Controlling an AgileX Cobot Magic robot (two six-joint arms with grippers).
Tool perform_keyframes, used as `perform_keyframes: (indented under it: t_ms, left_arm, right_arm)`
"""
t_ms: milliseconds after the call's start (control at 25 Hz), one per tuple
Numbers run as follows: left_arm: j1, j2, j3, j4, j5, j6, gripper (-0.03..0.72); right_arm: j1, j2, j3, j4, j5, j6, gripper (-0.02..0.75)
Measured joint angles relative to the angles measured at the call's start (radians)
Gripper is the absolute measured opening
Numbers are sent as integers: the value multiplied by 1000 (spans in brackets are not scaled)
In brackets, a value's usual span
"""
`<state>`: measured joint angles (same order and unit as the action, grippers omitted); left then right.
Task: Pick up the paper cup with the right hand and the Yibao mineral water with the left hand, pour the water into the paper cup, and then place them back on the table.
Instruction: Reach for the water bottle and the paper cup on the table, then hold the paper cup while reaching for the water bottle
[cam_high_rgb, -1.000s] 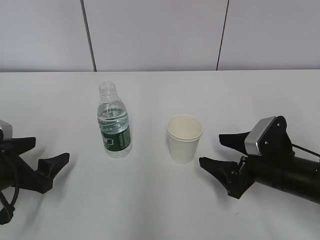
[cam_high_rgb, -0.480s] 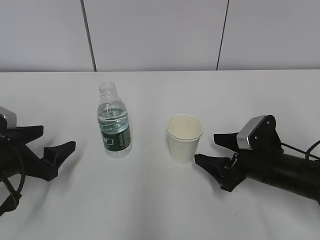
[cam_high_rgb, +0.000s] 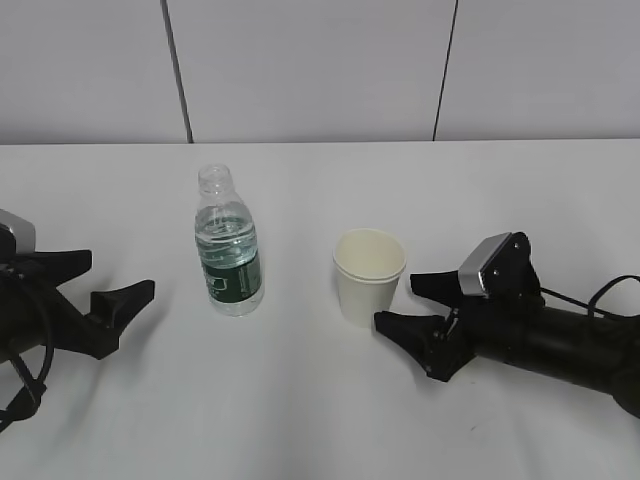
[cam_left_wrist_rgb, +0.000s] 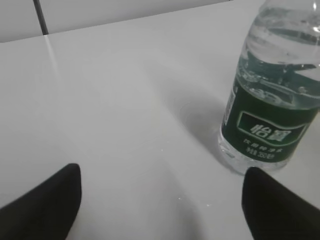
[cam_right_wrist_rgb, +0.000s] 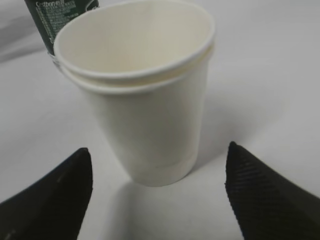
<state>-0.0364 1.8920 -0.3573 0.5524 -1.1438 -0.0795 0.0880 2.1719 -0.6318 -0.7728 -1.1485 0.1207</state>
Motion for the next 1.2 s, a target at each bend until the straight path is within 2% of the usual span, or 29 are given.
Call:
perform_keyframes:
  t_ms: [760, 1000, 1200]
  left_arm:
    - [0, 31, -1, 2, 0, 0, 595]
    - [0, 32, -3, 2, 0, 0, 595]
    - [0, 32, -4, 3, 0, 0, 595]
  right_arm:
    - [107, 99, -157, 59, 0, 21, 647]
    - [111, 109, -177, 80, 0, 23, 644]
    - [111, 109, -177, 92, 0, 24, 610]
